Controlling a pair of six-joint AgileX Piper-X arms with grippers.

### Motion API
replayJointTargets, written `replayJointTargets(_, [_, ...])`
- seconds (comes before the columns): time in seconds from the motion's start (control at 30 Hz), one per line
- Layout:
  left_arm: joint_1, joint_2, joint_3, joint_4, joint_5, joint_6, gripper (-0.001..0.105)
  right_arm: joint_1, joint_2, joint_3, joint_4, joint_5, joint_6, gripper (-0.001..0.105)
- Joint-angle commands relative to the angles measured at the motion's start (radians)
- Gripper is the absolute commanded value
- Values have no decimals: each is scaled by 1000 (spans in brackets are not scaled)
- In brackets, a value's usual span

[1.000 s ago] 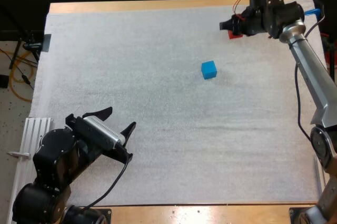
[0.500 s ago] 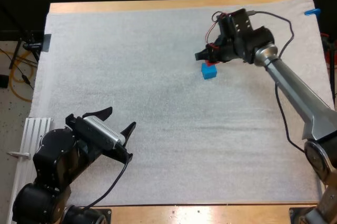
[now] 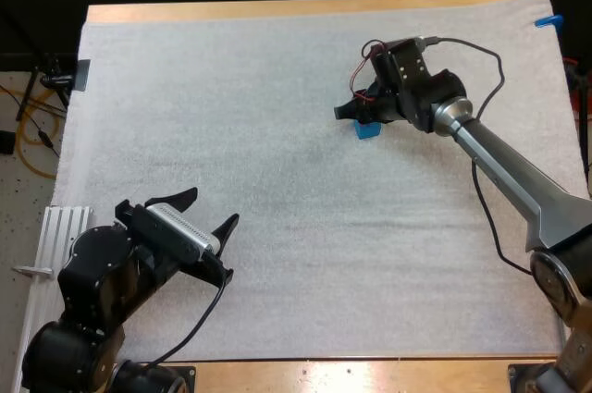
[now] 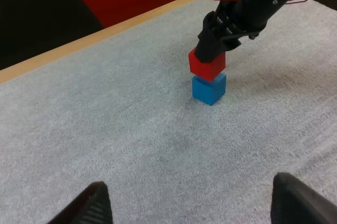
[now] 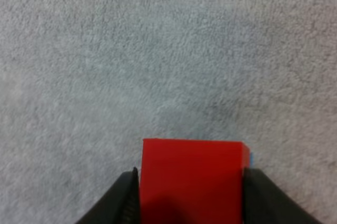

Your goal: Stack red cube on blue cube

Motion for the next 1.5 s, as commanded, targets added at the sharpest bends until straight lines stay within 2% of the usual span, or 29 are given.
replayJointTargets(0.0, [-5, -3, -9, -5, -2, -12, 63, -3, -17, -2, -15, 17, 10, 38])
replayJointTargets(1.23, [-5, -3, -9, -5, -2, -9, 63, -3, 8, -2, 0, -7, 40, 38])
replayJointTargets(1.4, [-5, -3, -9, -5, -2, -9, 63, -3, 8, -2, 31, 0, 40, 58])
replayJointTargets(1.47, [-5, -3, -9, -5, -2, -9, 63, -3, 8, -2, 32, 0, 38, 60])
